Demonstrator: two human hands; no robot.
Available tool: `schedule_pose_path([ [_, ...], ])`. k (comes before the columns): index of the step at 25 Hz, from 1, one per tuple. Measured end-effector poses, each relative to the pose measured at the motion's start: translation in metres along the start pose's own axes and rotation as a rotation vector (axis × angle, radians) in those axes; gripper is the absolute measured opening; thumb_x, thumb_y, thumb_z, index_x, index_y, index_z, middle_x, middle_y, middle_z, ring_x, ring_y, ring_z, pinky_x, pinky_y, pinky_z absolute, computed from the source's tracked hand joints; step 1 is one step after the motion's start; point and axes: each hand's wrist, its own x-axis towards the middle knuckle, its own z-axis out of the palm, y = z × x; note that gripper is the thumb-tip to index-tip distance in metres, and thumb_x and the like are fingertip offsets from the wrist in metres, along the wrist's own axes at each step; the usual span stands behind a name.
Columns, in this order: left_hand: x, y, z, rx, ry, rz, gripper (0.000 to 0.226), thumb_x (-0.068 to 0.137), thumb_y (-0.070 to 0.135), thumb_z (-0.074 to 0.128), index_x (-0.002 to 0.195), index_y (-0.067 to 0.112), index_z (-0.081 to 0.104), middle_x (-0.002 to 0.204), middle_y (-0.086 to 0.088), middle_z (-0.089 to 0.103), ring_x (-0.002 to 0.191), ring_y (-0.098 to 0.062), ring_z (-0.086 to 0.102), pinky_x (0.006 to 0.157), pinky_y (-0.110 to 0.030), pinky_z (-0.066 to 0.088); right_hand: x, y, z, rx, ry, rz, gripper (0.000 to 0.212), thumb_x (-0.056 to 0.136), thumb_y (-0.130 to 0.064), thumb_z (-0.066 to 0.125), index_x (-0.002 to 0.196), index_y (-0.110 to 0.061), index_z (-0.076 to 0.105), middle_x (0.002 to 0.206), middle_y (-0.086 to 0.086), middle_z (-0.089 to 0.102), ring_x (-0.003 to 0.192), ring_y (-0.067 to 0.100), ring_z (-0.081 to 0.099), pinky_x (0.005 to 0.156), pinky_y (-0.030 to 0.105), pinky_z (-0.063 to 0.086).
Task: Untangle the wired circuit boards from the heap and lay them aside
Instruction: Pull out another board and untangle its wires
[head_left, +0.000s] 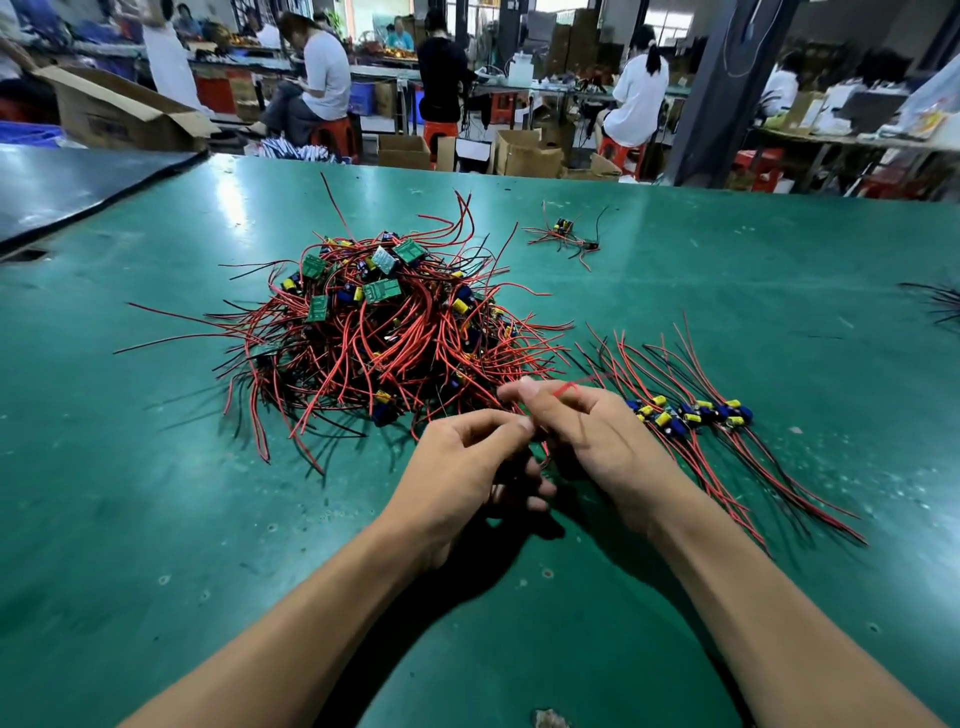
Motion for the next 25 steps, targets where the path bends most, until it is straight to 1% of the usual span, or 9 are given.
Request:
schedule_pose_path([
  [2,0.0,0.0,0.0,-0.001,0.025,0.011,0.017,0.096,0.012,0.058,0.085,0.001,0.065,0.058,-0.01,0.056,0.047,-0.025,0.061,0.044,-0.03,0.054,-0.001,0.001,0.0,-0.046,-0.068,0.007,0.037,0.093,-0.046,0.061,0.112,-0.017,0.072,0.063,0.008,0.058,0.046,0.019,0.053,0.044,0.026,0.048],
  [5,-0.001,-0.001,0.001,0.009,0.037,0.011,0.018,0.096,0.012,0.058,0.087,-0.003,0.061,0.056,-0.01,0.053,0.042,-0.023,0.056,0.04,-0.026,0.049,-0.001,0.0,-0.006,-0.103,-0.113,-0.011,0.038,0.098,-0.046,0.057,0.106,-0.013,0.074,0.064,0.011,0.063,0.049,0.022,0.061,0.049,0.025,0.051],
  [8,-0.003,-0.003,0.006,0.016,0.009,0.04,0.018,0.097,0.011,0.056,0.084,0.0,0.054,0.053,-0.006,0.049,0.037,-0.019,0.052,0.037,-0.022,0.043,0.005,-0.001,-0.017,-0.371,0.062,-0.135,0.043,0.094,-0.054,0.059,0.091,-0.016,0.078,0.061,0.011,0.061,0.054,0.016,0.056,0.053,0.024,0.043],
  [11,-0.003,-0.006,0.009,0.033,-0.014,0.061,0.019,0.098,0.012,0.054,0.083,0.001,0.052,0.052,-0.005,0.048,0.036,-0.019,0.05,0.038,-0.021,0.041,0.011,0.003,-0.019,-0.171,0.209,-0.112,0.043,0.087,-0.054,0.065,0.081,-0.014,0.079,0.055,-0.005,0.046,0.042,0.007,0.035,0.041,0.018,0.027],
  [14,-0.002,-0.008,0.008,0.071,-0.013,0.094,0.02,0.098,0.012,0.054,0.079,0.005,0.054,0.052,-0.006,0.048,0.036,-0.018,0.049,0.038,-0.022,0.04,0.015,0.002,-0.018,-0.033,0.251,-0.031,0.047,0.092,-0.052,0.06,0.076,-0.011,0.077,0.055,-0.005,0.046,0.037,0.004,0.029,0.038,0.013,0.021],
  [17,-0.002,-0.011,0.006,0.135,-0.036,0.134,0.024,0.097,0.013,0.056,0.073,0.012,0.058,0.05,-0.009,0.05,0.038,-0.021,0.05,0.041,-0.023,0.042,0.018,-0.005,-0.021,0.249,0.176,0.168,0.052,0.102,-0.048,0.048,0.071,-0.01,0.067,0.052,-0.004,0.042,0.032,0.003,0.025,0.029,0.013,0.018],
  [19,-0.003,-0.012,0.004,0.186,-0.068,0.146,0.028,0.097,0.014,0.057,0.07,0.017,0.06,0.048,-0.011,0.052,0.038,-0.022,0.05,0.042,-0.022,0.041,0.015,-0.01,-0.027,0.412,0.075,0.286,0.049,0.099,-0.043,0.05,0.063,-0.012,0.063,0.051,-0.003,0.037,0.029,0.002,0.023,0.025,0.013,0.017],
  [22,-0.004,-0.012,0.003,0.245,-0.056,0.162,0.024,0.096,0.013,0.059,0.073,0.014,0.065,0.045,-0.01,0.053,0.035,-0.021,0.052,0.04,-0.019,0.036,0.01,-0.014,-0.033,0.349,-0.017,0.34,0.042,0.088,-0.043,0.057,0.058,-0.013,0.06,0.055,-0.002,0.032,0.03,0.003,0.023,0.025,0.012,0.018],
  [25,-0.004,-0.012,0.005,0.248,-0.028,0.156,0.016,0.096,0.013,0.058,0.085,0.011,0.069,0.044,-0.009,0.053,0.033,-0.02,0.051,0.039,-0.019,0.035,0.01,-0.011,-0.03,0.201,0.065,0.287,0.044,0.095,-0.049,0.054,0.074,-0.012,0.065,0.053,-0.006,0.035,0.033,0.002,0.024,0.028,0.012,0.017],
])
